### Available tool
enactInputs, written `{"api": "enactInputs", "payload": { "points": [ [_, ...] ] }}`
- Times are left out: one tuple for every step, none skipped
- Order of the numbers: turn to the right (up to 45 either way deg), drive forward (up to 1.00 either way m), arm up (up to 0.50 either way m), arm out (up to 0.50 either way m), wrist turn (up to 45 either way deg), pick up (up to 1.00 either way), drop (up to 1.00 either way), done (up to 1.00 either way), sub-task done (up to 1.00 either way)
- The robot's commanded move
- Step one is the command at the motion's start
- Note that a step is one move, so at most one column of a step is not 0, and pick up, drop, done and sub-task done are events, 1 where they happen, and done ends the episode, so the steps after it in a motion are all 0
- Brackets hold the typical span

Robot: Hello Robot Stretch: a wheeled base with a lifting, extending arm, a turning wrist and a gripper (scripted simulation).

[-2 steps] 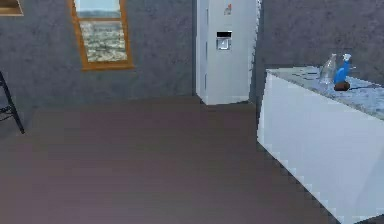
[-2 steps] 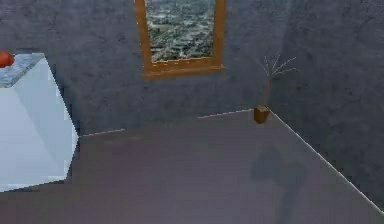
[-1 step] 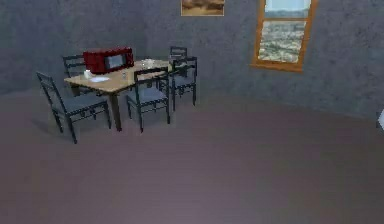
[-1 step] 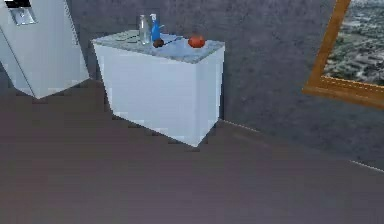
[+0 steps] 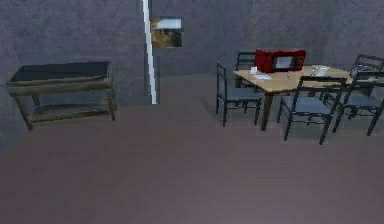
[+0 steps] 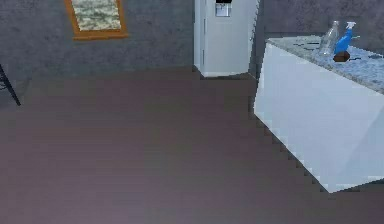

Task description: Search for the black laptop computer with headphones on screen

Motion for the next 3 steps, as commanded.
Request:
{"api": "enactInputs", "payload": {
  "points": [
    [-6.0, 0.00, 0.00, 0.00, 0.0, 0.00, 0.00, 0.00, 0.00],
    [0.0, 1.00, 0.00, 0.00, 0.0, 0.00, 0.00, 0.00, 0.00],
    [0.0, 1.00, 0.00, 0.00, 0.0, 0.00, 0.00, 0.00, 0.00]
  ]
}}
